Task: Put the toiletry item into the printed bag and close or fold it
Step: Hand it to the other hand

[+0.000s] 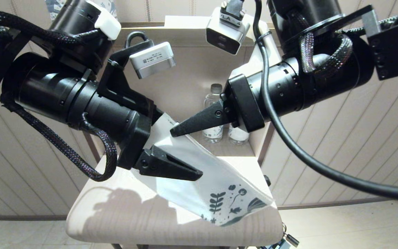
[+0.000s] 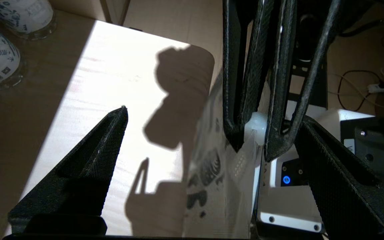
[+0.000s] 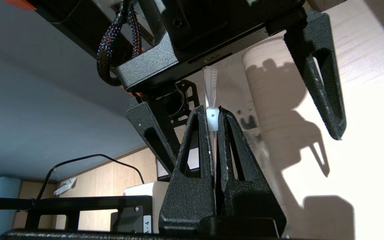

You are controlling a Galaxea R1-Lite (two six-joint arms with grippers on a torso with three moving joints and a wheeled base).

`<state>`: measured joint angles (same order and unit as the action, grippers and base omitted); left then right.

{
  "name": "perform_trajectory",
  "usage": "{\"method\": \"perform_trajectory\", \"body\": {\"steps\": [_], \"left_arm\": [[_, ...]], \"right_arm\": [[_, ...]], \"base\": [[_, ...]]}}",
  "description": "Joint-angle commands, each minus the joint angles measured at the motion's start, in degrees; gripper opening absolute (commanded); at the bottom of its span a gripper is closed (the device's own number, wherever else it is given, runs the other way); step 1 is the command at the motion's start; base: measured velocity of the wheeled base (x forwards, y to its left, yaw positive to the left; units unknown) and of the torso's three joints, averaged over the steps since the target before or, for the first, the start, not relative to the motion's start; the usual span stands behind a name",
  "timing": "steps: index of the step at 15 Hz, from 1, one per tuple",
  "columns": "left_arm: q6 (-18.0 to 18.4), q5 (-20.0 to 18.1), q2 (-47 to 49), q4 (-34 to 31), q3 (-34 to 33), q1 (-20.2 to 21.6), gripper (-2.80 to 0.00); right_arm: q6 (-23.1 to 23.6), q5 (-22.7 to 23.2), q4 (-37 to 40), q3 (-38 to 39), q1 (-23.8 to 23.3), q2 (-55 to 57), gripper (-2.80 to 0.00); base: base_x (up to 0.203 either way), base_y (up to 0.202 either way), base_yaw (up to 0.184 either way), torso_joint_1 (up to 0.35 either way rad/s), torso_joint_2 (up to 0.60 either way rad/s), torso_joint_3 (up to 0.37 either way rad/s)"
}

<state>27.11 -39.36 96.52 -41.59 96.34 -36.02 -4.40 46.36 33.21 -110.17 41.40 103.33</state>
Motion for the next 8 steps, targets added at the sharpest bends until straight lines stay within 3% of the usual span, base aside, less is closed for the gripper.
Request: {"method": "perform_trajectory", "body": {"steps": [1, 8], "left_arm": [[0.2, 0.0, -0.7, -0.5, -0.8, 0.1, 0.00], [0.1, 2.0, 0.2, -0.3, 0.4, 0.4, 0.00]], "right_arm": [[0.0, 0.2, 0.3, 0.0, 0.0, 0.1, -2.80], [-0.1, 0.2, -0.1, -0.1, -0.1, 0.2, -2.80]], "base": [[0.000, 0.000, 0.000, 0.000, 0.00, 0.000], [0.000, 0.000, 0.000, 0.000, 0.00, 0.000]]}}
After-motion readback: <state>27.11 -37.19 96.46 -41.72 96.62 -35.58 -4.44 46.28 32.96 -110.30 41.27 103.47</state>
